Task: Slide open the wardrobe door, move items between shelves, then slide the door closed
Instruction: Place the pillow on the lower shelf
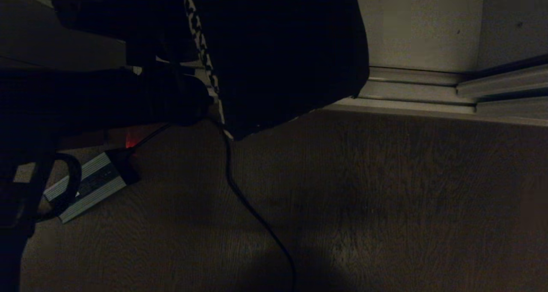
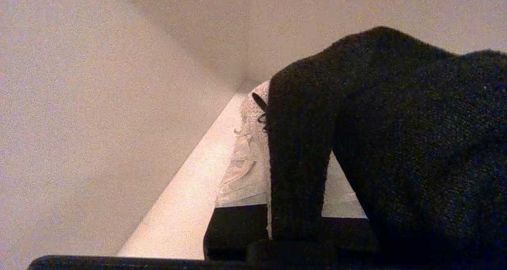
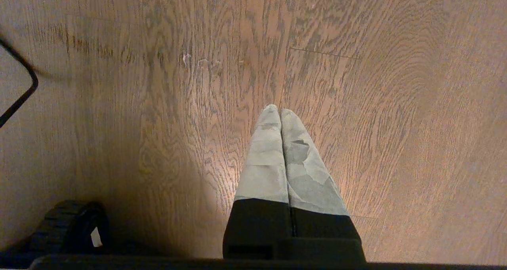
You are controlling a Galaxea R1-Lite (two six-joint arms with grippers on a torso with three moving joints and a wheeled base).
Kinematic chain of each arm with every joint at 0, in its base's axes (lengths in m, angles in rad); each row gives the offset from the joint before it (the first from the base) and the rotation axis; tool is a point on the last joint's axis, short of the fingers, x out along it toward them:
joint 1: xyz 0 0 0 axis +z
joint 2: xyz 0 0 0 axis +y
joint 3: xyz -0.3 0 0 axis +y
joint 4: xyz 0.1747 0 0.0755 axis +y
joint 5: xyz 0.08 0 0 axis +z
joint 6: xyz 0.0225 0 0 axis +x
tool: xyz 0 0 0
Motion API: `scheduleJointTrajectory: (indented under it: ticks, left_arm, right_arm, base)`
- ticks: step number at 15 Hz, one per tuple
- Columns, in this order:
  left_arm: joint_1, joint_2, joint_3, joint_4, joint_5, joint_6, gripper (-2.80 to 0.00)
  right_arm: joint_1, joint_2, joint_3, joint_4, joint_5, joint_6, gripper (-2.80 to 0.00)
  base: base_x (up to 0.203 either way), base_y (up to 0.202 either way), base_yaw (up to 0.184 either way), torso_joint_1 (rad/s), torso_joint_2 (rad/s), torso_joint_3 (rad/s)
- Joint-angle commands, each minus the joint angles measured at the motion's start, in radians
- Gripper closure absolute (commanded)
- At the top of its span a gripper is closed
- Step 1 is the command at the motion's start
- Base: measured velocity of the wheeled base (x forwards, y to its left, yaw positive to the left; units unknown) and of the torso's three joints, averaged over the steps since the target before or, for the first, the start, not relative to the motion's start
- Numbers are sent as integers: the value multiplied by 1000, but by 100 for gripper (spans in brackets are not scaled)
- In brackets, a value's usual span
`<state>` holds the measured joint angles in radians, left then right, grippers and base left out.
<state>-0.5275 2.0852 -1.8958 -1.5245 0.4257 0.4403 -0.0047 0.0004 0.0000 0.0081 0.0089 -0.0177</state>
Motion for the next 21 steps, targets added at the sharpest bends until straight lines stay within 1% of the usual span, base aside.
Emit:
scheduleJointTrajectory:
  ticks: [1, 4, 6, 9, 10, 15, 17, 21]
  left_arm:
    - [-37, 37, -31, -6, 2, 12, 0]
    - [-42, 75, -35, -6, 2, 30, 0]
    - [-12, 109, -36, -6, 2, 26, 0]
    - [9, 119, -39, -6, 4, 23, 0]
    - [18, 129, -39, -6, 5, 24, -280]
    - [71, 144, -34, -5, 5, 23, -280]
    - [96, 124, -35, 31, 1, 15, -280]
    - [99, 47, -25, 50, 5, 1, -280]
  right_arm:
    - [0, -2, 4, 0, 0, 0, 0]
    - [0, -2, 4, 0, 0, 0, 0]
    - [0, -2, 4, 0, 0, 0, 0]
    - [0, -2, 5, 0, 0, -1, 0]
    - [0, -2, 5, 0, 0, 0, 0]
    - [0, -2, 4, 0, 0, -1, 0]
    - [0, -2, 4, 0, 0, -1, 0]
    - [0, -2, 5, 0, 0, -1, 0]
  base:
    - [0, 0, 0, 0, 0, 0]
    - [0, 0, 0, 0, 0, 0]
    - [0, 0, 0, 0, 0, 0]
    - [0, 0, 0, 0, 0, 0]
    - [0, 0, 0, 0, 0, 0]
    - [0, 0, 0, 0, 0, 0]
    - [0, 0, 0, 0, 0, 0]
    - [0, 0, 0, 0, 0, 0]
